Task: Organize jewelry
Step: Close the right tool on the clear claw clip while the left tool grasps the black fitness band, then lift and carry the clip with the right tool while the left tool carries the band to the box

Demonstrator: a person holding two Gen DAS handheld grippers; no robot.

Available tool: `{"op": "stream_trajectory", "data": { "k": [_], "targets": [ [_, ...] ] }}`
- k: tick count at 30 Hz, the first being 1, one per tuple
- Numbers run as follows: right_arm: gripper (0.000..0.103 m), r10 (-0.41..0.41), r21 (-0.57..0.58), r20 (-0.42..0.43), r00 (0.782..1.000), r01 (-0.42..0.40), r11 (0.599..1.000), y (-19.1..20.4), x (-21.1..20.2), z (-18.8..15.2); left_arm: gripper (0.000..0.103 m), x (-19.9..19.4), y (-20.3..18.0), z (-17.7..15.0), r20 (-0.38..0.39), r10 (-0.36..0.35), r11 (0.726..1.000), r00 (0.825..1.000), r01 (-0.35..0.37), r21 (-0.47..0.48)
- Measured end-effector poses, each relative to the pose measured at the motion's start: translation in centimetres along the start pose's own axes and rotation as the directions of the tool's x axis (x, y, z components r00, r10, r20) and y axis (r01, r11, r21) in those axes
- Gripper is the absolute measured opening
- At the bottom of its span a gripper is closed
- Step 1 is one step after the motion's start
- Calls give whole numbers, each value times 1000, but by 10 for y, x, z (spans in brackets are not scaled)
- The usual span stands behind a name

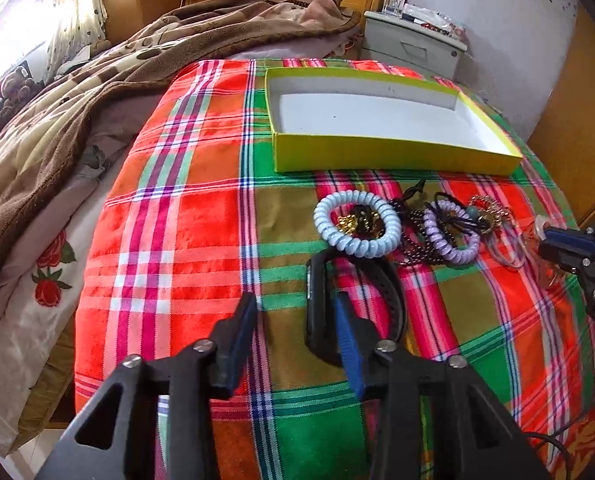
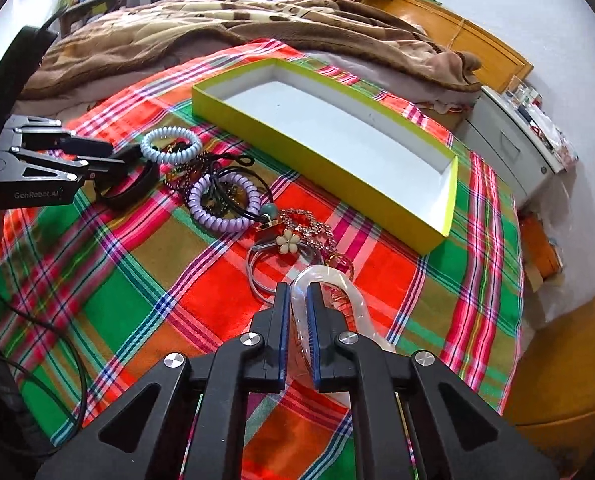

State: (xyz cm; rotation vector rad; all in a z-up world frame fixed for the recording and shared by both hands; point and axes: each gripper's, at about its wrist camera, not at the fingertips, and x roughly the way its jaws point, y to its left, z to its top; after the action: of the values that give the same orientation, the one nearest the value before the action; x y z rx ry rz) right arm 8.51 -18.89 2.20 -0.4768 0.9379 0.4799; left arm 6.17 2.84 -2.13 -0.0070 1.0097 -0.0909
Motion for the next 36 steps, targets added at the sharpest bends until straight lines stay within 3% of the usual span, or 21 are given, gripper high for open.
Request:
{"op": "stream_trajectory", "data": {
  "k": [8,26,27,34,36],
  "targets": [
    [8,7,92,61,998,-13,996,-9,-11,-3,13,-4,-4,1,9,-45,999,999,45,15],
    [8,-9,216,167,986,-28,976,-30,-38,2,13,-35,7,12,84,-61,998,995,61,5],
    [0,-14,218,176,984,-25,976,-31,-40,3,13,-37,7,14,89,-59,998,994,58,11],
    [0,-24,232,207,978,-25,972,-41,-46,13,13,-45,8,30,121,-56,998,991,55,15],
    [0,13,236,201,979,-61,970,-46,-40,12,13,-45,8,35,129,-57,998,990,55,17]
  ]
}}
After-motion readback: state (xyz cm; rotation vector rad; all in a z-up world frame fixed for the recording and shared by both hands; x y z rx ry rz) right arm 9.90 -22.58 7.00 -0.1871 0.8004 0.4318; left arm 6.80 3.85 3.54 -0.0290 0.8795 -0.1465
